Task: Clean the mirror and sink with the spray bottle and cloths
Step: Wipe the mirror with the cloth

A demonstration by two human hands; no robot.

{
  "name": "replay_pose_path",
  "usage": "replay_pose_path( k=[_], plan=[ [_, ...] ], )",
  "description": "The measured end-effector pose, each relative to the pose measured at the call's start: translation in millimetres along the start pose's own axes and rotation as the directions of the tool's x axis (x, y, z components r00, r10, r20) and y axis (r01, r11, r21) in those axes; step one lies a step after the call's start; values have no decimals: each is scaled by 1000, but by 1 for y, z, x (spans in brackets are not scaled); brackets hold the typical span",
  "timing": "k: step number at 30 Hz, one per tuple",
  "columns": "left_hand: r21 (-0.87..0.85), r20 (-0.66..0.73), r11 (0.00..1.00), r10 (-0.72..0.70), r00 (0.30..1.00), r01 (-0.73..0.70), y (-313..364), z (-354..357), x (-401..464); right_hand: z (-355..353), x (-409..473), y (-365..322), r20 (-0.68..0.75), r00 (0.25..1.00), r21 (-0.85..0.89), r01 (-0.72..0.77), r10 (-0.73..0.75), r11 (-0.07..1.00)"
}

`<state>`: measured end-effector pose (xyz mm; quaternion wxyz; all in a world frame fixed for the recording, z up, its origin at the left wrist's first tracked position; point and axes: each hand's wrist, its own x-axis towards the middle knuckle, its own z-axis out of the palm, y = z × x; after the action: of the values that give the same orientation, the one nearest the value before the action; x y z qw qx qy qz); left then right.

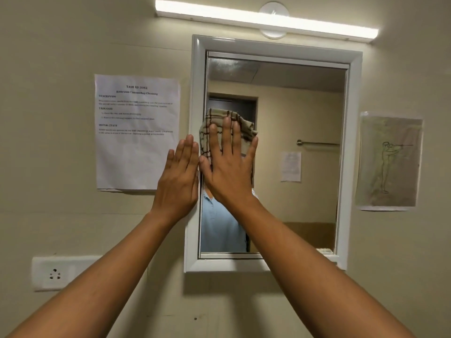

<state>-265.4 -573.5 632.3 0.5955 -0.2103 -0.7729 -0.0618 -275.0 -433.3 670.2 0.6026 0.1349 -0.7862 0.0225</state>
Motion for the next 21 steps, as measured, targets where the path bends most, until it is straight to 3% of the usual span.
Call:
replay_pose_path(
  k=[5, 12, 21],
  plan=[
    [-11, 19, 1000, -27, 999, 27, 3, 1, -12, 5, -38, -2, 68, 995, 14, 72, -73, 997],
    [105, 65, 993, -60, 996, 53, 11, -2, -24, 7, -81, 42, 103, 961, -20, 260, -256, 965],
    [215, 102, 972, -114, 988, 90, 23, -2, -22, -16, -85, 153, 140, 986, -108, 101, -86, 989]
  ],
)
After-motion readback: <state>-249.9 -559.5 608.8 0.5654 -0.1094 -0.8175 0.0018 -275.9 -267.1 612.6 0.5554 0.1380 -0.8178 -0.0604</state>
